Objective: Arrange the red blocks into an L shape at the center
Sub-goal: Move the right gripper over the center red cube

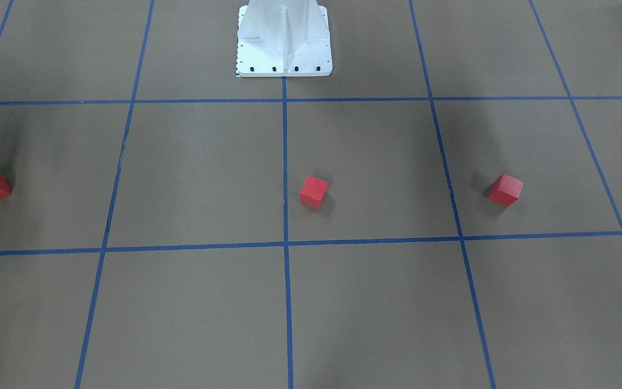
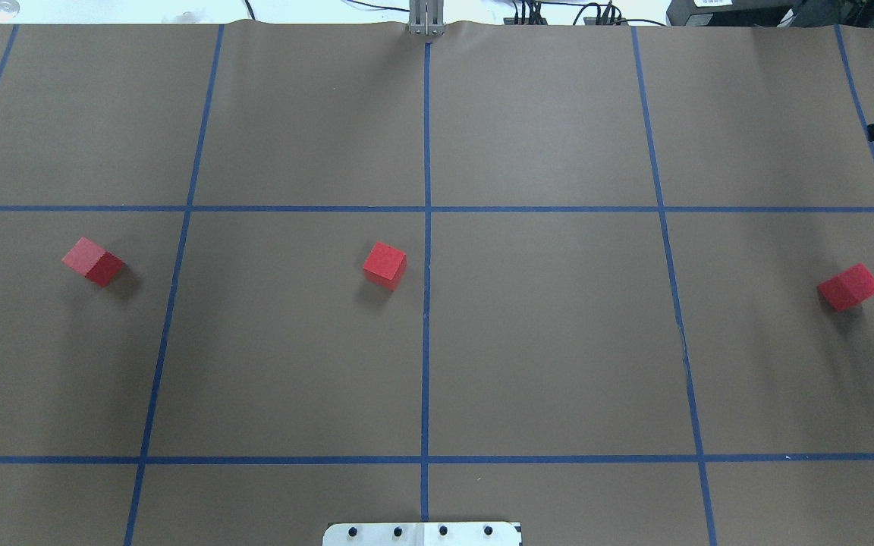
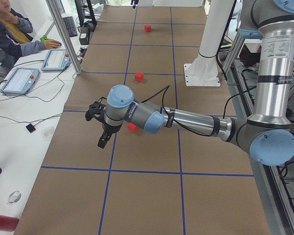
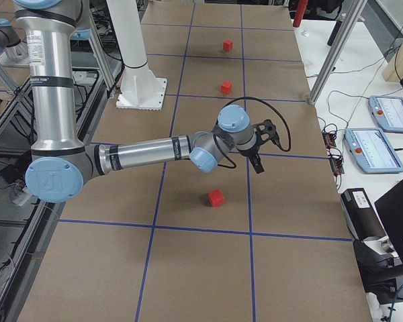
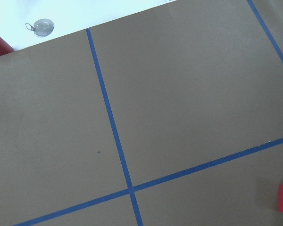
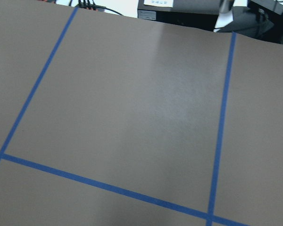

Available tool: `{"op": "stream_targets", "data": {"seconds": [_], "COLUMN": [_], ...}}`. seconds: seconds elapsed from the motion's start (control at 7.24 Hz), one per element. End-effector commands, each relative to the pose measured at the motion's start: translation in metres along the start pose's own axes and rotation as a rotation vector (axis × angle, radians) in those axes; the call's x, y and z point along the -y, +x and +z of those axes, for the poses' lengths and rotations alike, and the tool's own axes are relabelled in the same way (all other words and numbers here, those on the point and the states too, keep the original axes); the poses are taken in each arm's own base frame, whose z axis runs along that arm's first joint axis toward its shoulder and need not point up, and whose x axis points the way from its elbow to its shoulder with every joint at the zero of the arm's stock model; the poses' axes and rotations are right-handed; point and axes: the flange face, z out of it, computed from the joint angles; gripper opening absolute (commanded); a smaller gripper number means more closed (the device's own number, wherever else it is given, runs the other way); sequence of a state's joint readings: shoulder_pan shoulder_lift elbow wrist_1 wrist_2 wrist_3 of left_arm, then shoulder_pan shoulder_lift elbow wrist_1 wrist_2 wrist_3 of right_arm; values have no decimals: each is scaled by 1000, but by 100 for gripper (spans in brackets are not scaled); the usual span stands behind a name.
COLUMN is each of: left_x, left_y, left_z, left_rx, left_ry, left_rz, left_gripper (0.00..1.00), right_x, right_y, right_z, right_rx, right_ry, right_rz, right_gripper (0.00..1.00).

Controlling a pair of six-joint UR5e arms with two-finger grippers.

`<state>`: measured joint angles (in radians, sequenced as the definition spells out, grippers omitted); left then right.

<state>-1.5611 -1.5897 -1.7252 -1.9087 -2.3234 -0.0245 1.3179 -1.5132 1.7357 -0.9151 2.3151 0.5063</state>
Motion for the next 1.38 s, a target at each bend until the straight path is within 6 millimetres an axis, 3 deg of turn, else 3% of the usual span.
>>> {"op": "stream_targets", "data": {"seconds": [0.0, 0.14, 0.28, 0.41, 0.69, 0.83, 0.97, 1.24], "left_x": [-3, -1, 0, 1, 1, 1, 0, 0], "left_y": [1, 2, 3, 5, 7, 7, 6, 5], "left_z": [1, 1, 0, 1, 3, 3, 4, 5], "left_rx": [-2, -3, -3, -6, -8, -8, -8, -8], "left_ry": [19, 21, 24, 32, 29, 29, 26, 25], "left_rz": [21, 24, 27, 41, 43, 43, 40, 41], "left_gripper": [100, 100, 100, 100, 100, 100, 100, 100], "right_x": [31, 39, 42, 44, 36, 45, 47, 72], "right_y": [-129, -199, -261, -316, -420, -476, -525, -621], "right_z": [58, 95, 119, 129, 158, 160, 178, 238], "right_rx": [80, 69, 24, -24, -122, -183, -215, -308], "right_ry": [-9, -18, -42, -70, -104, -133, -166, -192], "right_rz": [92, 188, 204, 245, 357, 412, 476, 607], "right_gripper": [99, 99, 99, 99, 99, 100, 99, 98]}}
